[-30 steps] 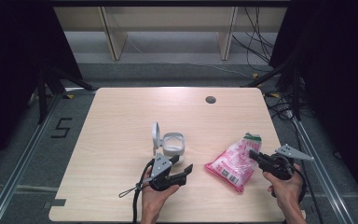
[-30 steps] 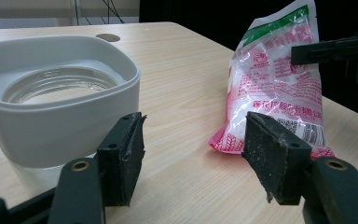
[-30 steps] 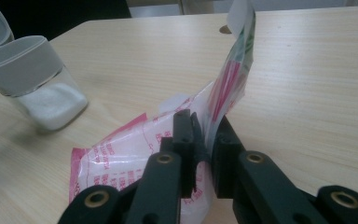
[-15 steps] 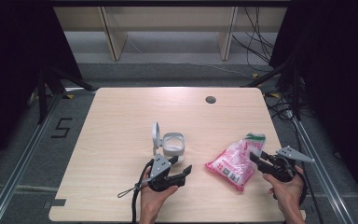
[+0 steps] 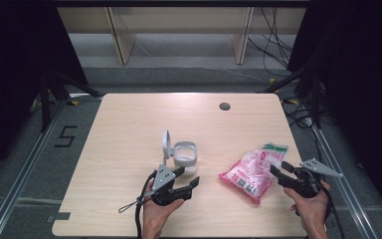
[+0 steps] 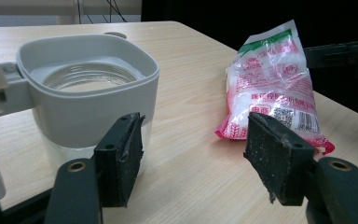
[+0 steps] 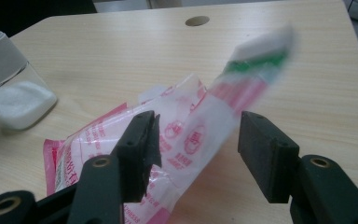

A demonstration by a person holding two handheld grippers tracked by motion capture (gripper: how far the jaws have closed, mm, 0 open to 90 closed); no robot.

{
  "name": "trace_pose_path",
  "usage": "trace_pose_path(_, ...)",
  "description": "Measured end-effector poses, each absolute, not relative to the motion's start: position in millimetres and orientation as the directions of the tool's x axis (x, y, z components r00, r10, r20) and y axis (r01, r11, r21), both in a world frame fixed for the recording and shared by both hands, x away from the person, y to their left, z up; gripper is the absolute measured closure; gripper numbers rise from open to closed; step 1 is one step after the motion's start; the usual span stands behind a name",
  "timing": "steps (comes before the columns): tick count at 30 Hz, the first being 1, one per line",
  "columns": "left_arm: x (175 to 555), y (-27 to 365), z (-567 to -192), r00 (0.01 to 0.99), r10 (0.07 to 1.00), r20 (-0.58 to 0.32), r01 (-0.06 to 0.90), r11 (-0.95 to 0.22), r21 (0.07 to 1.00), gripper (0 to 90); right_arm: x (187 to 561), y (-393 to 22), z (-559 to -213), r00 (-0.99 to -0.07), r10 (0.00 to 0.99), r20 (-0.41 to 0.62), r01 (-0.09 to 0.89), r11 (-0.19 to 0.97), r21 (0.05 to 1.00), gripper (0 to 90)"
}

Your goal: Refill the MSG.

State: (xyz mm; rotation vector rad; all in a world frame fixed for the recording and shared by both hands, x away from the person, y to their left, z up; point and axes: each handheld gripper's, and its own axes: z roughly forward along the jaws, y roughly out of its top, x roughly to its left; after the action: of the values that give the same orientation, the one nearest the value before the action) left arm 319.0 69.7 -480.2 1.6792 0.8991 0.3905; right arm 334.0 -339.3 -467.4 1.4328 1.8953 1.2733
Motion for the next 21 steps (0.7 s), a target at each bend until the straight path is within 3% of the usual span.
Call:
trace_pose_path(2,317,71,-479,0.652,0.735,-0.186,0.361,-0.085,0.929,35.9,329,-337,-466,-0.324,0.925,0.198,0.501,-0.01,0.865,47.2)
trace_pose_path(3,317,72,-479,0.652,0.737,-0.178,0.358,-0.093,0.929,35.8,329,-341,-465,-0.349,0.922,0.169,0.491,0.026,0.871,47.2)
trace_pose_path(6,314,75,-479,0.652,0.737,-0.176,0.36,-0.098,0.928,36.2,324,-337,-465,-0.326,0.925,0.195,0.473,-0.018,0.881,47.4)
trace_pose_path(10,313,78,-478,0.639,0.747,-0.184,0.366,-0.085,0.927,37.3,323,-336,-464,-0.352,0.925,0.142,0.446,0.032,0.895,47.4)
trace_pose_path(13,311,81,-475,0.641,0.749,-0.169,0.361,-0.1,0.927,39.1,319,-330,-463,-0.344,0.92,0.189,0.467,-0.007,0.884,47.3)
trace_pose_path(21,309,101,-468,0.633,0.763,-0.129,0.337,-0.122,0.933,45.6,317,-323,-462,-0.413,0.9,0.138,0.441,0.065,0.895,46.5)
